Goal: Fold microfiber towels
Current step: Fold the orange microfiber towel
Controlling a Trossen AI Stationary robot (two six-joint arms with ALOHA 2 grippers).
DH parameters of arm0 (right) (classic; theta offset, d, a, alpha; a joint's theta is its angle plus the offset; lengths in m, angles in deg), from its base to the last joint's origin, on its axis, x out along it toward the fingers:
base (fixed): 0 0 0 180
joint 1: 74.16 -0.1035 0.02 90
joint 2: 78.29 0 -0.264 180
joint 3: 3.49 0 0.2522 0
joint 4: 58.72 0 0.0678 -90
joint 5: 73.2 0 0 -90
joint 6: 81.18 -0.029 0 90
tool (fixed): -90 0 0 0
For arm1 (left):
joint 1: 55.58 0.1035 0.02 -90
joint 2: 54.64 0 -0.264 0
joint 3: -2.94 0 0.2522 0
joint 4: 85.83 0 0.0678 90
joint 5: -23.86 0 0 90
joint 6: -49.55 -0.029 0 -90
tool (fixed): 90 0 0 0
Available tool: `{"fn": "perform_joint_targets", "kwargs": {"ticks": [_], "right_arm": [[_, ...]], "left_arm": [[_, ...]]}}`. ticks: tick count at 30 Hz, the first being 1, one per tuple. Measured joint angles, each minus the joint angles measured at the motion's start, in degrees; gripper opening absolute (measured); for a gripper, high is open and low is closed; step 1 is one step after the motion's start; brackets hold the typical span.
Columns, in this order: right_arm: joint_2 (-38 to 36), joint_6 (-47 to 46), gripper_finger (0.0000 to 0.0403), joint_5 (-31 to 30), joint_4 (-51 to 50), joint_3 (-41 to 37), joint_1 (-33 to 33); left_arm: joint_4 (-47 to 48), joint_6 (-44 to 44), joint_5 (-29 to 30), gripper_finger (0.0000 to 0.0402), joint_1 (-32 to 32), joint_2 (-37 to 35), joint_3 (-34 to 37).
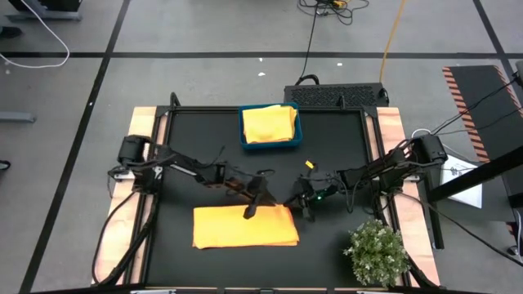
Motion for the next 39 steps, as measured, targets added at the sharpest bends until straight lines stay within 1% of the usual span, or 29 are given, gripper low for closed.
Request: {"fn": "perform_joint_targets", "kwargs": {"ticks": [2, 4, 9, 12, 14, 17, 20, 25, 28, 36, 39], "right_arm": [[0.01, 0.34, 0.0000, 0.04, 0.12, 0.10, -0.29], [-0.02, 0.50, 0.0000, 0.00, -0.25, 0.10, -0.55], [0.00, 0.63, 0.0000, -0.19, -0.78, 0.10, -0.96], [0.00, 1.15, 0.0000, -1.52, -0.46, 0.08, -0.96], [0.00, 1.48, 0.0000, -1.57, -0.03, 0.05, -0.96], [0.00, 1.58, 0.0000, -1.60, 0.58, 0.07, -1.00], [0.00, 1.58, 0.0000, -1.62, 0.18, 0.06, -1.28], [0.00, 0.69, 0.0000, -1.62, -1.02, 0.02, -1.64], [0.00, 0.60, 0.0000, -1.59, -1.81, 0.02, -1.64], [0.00, 0.87, 0.0000, -2.74, -1.45, 0.04, -1.64], [0.00, 0.89, 0.0000, -2.83, -1.24, 0.04, -1.64]], "left_arm": [[1.23, -1.30, -1.67, 0.0088, 0.34, 2.19, -2.19], [2.91, -1.79, -2.84, 0.0111, 0.72, 3.38, -3.30], [2.90, -1.73, -3.37, 0.0187, 0.85, 5.24, -5.76], [3.54, -0.66, -4.12, 0.0225, 0.83, 6.87, -6.61], [3.10, 0.34, -4.80, 0.0244, 0.59, 8.28, -7.57], [2.96, 1.38, -5.24, 0.0258, 0.40, 11.40, -9.55], [3.69, 1.82, -7.03, 0.0261, 0.44, 14.00, -11.48], [2.96, 0.67, -9.22, 0.0249, 0.59, 14.25, -13.13], [2.84, 0.72, -11.44, 0.0233, 0.64, 13.90, -13.04], [5.11, 0.97, -11.03, 0.0179, 1.36, 13.82, -13.02], [3.97, 0.78, -11.47, 0.0152, 1.34, 13.81, -13.02]]}}
